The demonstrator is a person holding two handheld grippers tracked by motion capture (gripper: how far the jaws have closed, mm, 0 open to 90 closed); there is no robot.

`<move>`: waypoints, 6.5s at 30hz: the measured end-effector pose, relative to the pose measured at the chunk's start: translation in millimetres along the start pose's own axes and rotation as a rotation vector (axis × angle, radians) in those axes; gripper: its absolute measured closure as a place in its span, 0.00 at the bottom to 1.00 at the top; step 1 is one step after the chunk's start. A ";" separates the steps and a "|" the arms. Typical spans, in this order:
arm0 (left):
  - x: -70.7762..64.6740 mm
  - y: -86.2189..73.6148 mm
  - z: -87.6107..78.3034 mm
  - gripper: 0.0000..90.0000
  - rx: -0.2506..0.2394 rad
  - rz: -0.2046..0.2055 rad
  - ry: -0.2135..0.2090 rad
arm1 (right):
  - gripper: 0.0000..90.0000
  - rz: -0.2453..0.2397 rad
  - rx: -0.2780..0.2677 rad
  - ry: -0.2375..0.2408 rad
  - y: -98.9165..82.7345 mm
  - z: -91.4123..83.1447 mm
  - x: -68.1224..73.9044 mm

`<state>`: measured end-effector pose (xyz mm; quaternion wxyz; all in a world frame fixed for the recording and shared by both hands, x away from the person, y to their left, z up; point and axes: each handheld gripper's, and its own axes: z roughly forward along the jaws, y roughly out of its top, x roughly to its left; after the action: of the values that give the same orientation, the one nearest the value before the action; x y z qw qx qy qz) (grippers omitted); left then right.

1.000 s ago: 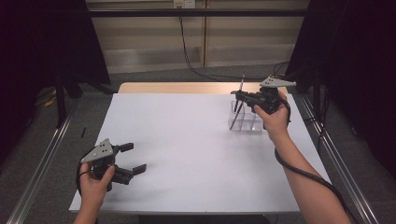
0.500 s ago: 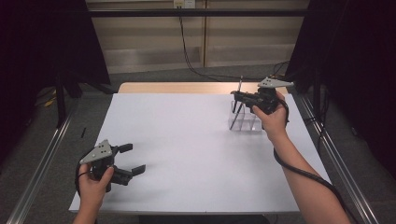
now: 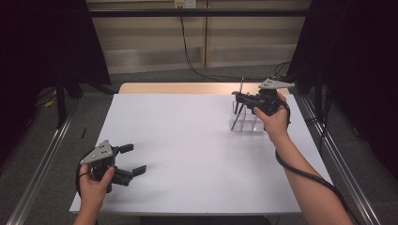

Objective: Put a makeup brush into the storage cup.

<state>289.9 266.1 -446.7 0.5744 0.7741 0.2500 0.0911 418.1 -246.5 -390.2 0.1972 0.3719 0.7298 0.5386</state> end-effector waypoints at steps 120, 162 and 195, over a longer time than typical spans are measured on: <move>3.2 5.4 11.6 0.00 0.007 0.011 -0.010 | 0.04 -0.021 -0.033 0.074 -74.8 -76.8 41.4; 5.2 7.7 12.7 0.00 0.002 0.017 -0.006 | 0.04 0.017 0.005 0.013 -112.6 -137.7 43.9; 6.5 9.4 16.1 0.00 0.002 0.031 -0.015 | 0.04 -0.009 0.032 -0.012 -130.5 -155.5 51.7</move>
<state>305.1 253.7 -444.0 0.5741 0.7791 0.2337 0.0938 234.5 -325.5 -452.9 0.1979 0.3748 0.7390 0.5237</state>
